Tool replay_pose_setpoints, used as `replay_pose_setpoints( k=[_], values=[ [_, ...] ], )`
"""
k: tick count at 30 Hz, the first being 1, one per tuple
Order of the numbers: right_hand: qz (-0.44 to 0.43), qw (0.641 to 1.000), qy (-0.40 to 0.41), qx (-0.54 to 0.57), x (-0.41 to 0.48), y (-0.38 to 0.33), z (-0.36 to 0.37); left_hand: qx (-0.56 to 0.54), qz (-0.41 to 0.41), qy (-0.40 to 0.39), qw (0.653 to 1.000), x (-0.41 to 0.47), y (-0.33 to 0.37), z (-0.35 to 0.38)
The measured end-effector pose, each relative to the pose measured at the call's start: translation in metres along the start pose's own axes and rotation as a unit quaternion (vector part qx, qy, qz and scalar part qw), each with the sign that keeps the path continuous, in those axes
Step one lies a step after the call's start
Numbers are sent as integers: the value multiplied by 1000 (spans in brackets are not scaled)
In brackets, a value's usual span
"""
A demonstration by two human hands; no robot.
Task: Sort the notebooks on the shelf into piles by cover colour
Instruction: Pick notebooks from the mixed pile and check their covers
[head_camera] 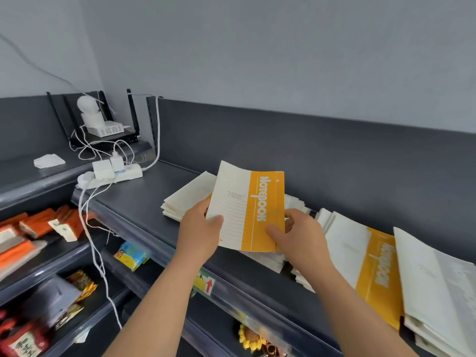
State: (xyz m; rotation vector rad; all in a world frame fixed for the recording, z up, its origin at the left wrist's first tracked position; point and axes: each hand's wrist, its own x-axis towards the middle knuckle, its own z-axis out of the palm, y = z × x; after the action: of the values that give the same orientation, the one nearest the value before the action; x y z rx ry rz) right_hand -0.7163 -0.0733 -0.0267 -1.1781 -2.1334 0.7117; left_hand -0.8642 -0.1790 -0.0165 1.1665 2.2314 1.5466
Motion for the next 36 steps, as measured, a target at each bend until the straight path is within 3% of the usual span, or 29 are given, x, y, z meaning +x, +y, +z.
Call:
replay_pose_setpoints(
  k=[8, 18, 24, 27, 33, 36],
  values=[
    [-13, 998, 1, -66, 52, -40, 54, 12, -2, 20, 1000, 68, -35, -31],
    [57, 986, 18, -156, 96, -78, 122, 62, 13, -78, 995, 165, -91, -63],
    [85, 965, -3, -248, 96, -87, 139, 205, 15, -128, 970, 178, -121, -59],
    [90, 961, -9, -261, 94, -92, 135, 202, 35, -130, 970, 177, -125, -64],
    [51, 982, 77, -165, 62, -115, 121, 91, 69, -110, 987, 175, -128, -98],
    [23, 988, 61, -143, 42, -127, 139, 57, 78, -127, 987, 168, -126, -103]
  ],
)
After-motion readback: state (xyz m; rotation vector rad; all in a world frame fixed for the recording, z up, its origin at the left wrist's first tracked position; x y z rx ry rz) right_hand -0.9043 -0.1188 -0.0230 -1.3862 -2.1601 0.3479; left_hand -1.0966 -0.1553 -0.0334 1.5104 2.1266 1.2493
